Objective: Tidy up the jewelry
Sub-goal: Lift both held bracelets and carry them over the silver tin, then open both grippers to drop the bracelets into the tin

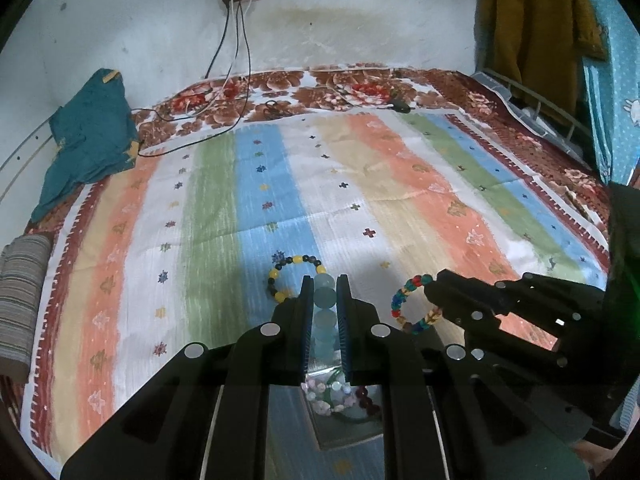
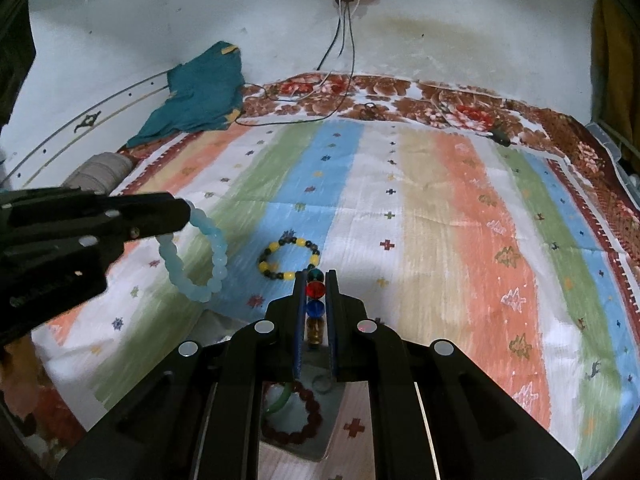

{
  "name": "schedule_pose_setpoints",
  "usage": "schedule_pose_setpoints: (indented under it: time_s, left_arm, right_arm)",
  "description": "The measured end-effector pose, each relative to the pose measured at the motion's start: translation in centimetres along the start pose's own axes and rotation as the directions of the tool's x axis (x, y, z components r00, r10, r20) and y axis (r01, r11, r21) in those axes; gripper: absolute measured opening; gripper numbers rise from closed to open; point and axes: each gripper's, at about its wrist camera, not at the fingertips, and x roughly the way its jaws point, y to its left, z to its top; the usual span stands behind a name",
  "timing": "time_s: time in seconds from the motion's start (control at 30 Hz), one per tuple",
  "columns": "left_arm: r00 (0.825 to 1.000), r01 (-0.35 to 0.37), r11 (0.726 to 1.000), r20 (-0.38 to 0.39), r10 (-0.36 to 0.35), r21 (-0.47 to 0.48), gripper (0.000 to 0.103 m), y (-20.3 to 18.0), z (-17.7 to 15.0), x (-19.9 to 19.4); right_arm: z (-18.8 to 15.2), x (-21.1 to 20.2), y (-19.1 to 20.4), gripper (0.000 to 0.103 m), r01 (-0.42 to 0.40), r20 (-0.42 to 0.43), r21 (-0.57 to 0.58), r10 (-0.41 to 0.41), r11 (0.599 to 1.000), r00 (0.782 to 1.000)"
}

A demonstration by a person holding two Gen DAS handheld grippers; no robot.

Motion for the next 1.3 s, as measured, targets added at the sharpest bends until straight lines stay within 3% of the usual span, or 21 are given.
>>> schedule_pose_setpoints:
  time_s: [0.57, 0.7, 0.77, 0.8, 0.83, 1.03, 1.3]
  left_arm:
    - [0.999, 0.041, 0.999, 0.007, -0.041, -0.001, 0.011, -0.8, -2.4, -2.5]
    - [0.997, 0.073, 0.997, -0.031, -0.074, -0.033, 0.011, -0.7, -2.8, -2.4]
    - [0.996, 0.069, 0.996, -0.044, -0.072, -0.054, 0.011, -0.3, -2.9, -2.2]
    - [0.997, 0.065, 0.996, -0.047, -0.068, -0.061, 0.013, -0.1, -2.9, -2.1]
    - [0.997, 0.059, 0.996, -0.047, -0.063, -0.069, 0.019, 0.1, -2.9, -2.1]
    - [0.998, 0.01, 0.994, -0.056, -0.016, -0.108, 0.033, 1.6, -2.5, -1.2]
    - [0.995, -0.054, 0.99, -0.096, 0.041, -0.13, 0.043, 3.3, -1.2, 1.4]
  right_arm:
    - [-2.1, -2.2, 0.8, 0.01, -0.026, -0.007, 0.004, 0.026, 1.0, 1.0]
    - [-2.5, -2.2, 0.8, 0.011, -0.039, -0.019, 0.007, 0.04, 0.999, 0.999]
    - [-2.5, -2.2, 0.6, 0.019, -0.03, -0.028, 0.012, 0.03, 0.999, 0.999]
    - [-2.5, -2.2, 0.3, 0.034, -0.021, -0.027, 0.019, 0.022, 1.0, 0.999]
    - [-2.4, -2.2, 0.0, 0.044, -0.015, -0.026, 0.032, 0.016, 0.999, 1.0]
    - [-2.1, -0.7, -1.2, 0.044, 0.009, -0.066, 0.055, -0.005, 0.998, 0.998]
    - [-1.5, 1.4, -1.1, 0.045, 0.019, -0.1, 0.028, -0.017, 0.999, 0.995]
